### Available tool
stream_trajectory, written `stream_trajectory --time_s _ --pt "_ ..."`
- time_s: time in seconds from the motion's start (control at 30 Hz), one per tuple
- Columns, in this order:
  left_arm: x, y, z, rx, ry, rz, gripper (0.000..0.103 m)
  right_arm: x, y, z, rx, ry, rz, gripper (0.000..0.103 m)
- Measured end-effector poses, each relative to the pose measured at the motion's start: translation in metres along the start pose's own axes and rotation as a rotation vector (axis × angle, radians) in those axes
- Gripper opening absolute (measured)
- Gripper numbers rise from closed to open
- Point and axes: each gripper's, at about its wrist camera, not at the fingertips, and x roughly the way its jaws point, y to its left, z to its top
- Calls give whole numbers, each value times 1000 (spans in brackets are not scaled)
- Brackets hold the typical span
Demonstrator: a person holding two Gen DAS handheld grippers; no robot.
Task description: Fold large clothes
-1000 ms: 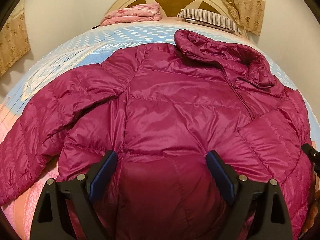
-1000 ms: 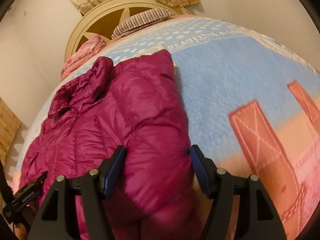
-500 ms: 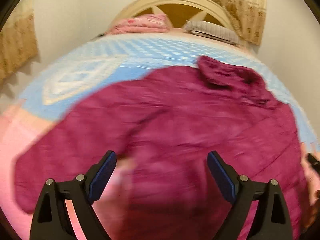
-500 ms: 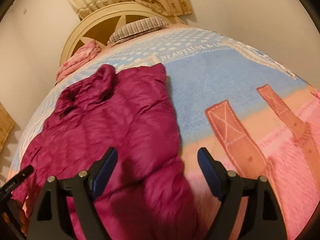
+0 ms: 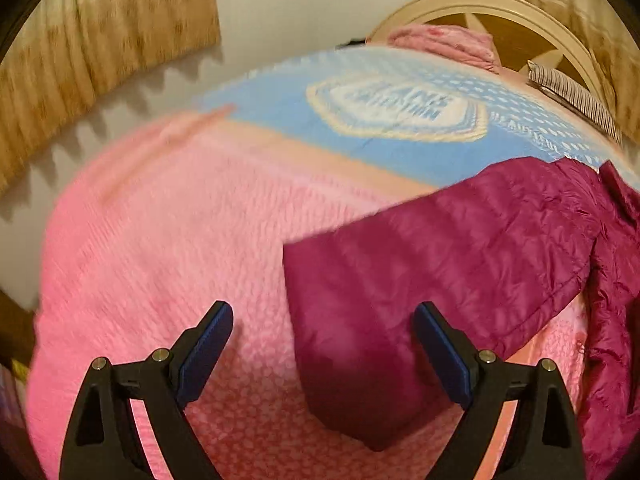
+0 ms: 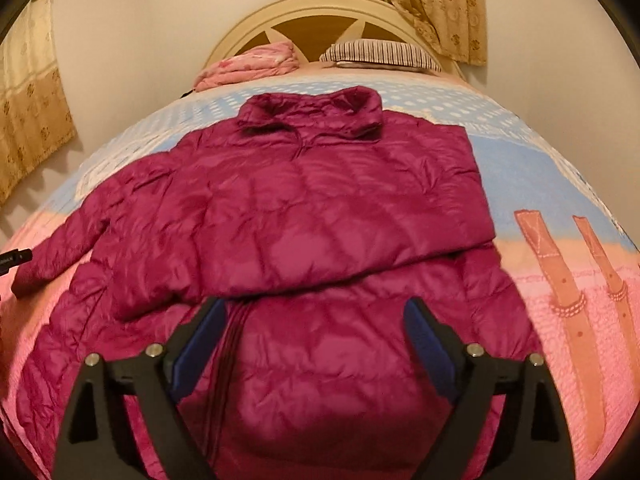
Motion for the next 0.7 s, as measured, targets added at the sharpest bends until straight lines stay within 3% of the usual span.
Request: stream_trajectory --time_s 0.1,0.2,0.23,0.27,0.3,0.43,0.57,0.7 --pt "12 5 -2 -46 50 -62 92 11 3 -9 4 40 -8 92" --pt "3 -4 1 -40 11 -81 88 15 0 -14 21 63 -5 95" --pt "1 -7 2 -34 4 -89 82 15 0 -14 24 67 -6 98" --pt "0 -10 3 -22 3 -103 60 16 0 -15 24 69 -4 99" --pt "0 -13 4 -10 15 -111 47 16 -1 -15 23 73 -2 100" --pt "-4 -10 4 -5 10 -122 34 16 -1 -16 23 76 -5 100" --pt "-15 -6 8 -18 -16 -142 9 15 0 -17 25 71 -11 100" --pt "-42 -12 16 -8 -69 -183 8 14 0 -16 25 72 -12 100"
